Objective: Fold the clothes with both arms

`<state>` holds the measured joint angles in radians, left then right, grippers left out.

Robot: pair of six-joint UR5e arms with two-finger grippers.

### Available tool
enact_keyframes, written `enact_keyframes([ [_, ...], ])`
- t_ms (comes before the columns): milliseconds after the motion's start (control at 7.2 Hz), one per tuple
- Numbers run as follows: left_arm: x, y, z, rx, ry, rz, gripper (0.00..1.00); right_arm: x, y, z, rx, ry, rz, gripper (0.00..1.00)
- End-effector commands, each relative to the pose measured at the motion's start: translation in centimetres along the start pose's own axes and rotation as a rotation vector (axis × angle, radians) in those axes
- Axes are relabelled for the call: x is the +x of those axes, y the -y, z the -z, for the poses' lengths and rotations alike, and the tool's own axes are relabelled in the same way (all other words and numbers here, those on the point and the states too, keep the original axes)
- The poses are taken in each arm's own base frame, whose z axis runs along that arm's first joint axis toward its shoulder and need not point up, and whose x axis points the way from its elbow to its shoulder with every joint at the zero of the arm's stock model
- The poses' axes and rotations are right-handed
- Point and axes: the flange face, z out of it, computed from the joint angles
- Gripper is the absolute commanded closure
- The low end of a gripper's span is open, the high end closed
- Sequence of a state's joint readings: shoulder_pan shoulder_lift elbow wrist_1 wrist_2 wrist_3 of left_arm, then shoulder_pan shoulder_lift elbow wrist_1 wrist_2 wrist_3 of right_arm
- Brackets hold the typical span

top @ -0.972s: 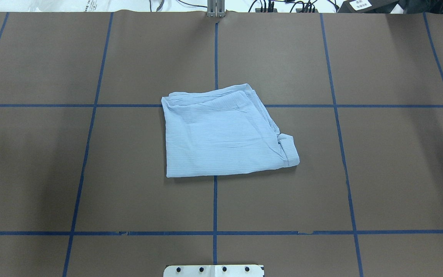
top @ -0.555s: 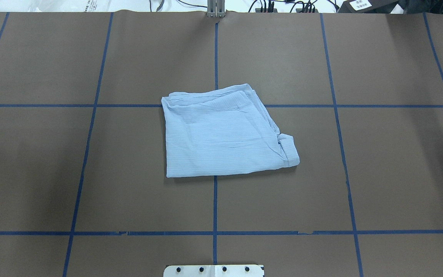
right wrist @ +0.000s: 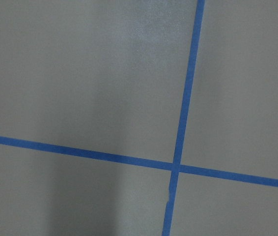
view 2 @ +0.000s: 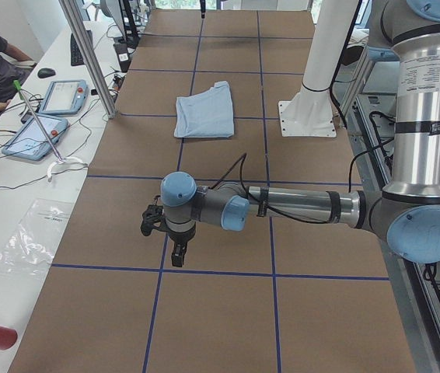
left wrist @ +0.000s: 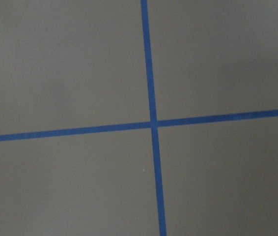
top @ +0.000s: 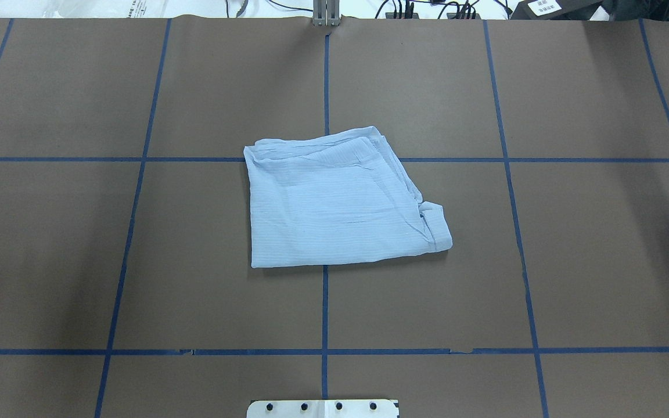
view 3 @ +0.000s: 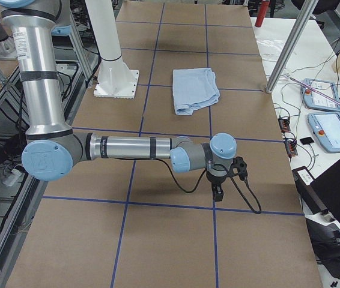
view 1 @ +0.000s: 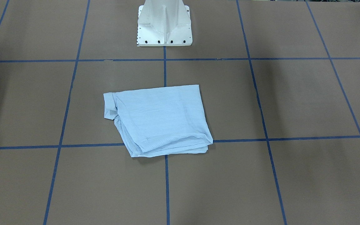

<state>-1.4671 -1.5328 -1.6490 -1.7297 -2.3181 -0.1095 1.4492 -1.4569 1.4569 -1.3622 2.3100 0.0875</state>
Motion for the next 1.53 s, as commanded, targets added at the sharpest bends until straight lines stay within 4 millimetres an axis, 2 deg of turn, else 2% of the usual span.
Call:
enact_keyframes([
  [0,1.5,0.9,1.4,-0.075,-0.004,0.051,0.0,0.0,0.1,0.1,0.001,0.0,-0.001,0.0],
  [139,0.9,1.3,2.1,-0.086,0.0,-0.005,0.0,0.0,0.1,-0.1,-0.002,0.0,-0.003,0.0],
  [555,-3.3,0.5,4.0,-0.052,0.007,-0.007,0.0,0.3,-0.3,-0.3,-0.006,0.0,-0.008,0.0],
  [972,-4.5,0.0,2.9,-0.069,0.003,0.013,0.0,0.5,-0.7,-0.5,-0.012,0.001,-0.013,0.0],
  [1111,-4.4,0.1,3.0,-0.067,0.001,0.012,0.0,0.6,-0.8,-0.4,-0.011,0.0,-0.014,0.0],
  [1250,-4.3,0.0,3.1,-0.066,0.003,0.01,0.0,1.4,-0.8,0.4,0.002,-0.003,-0.031,0.0],
  [1388,-4.1,0.3,3.4,-0.061,0.005,0.006,0.0,3.0,-0.7,2.9,0.016,-0.008,-0.09,0.0],
])
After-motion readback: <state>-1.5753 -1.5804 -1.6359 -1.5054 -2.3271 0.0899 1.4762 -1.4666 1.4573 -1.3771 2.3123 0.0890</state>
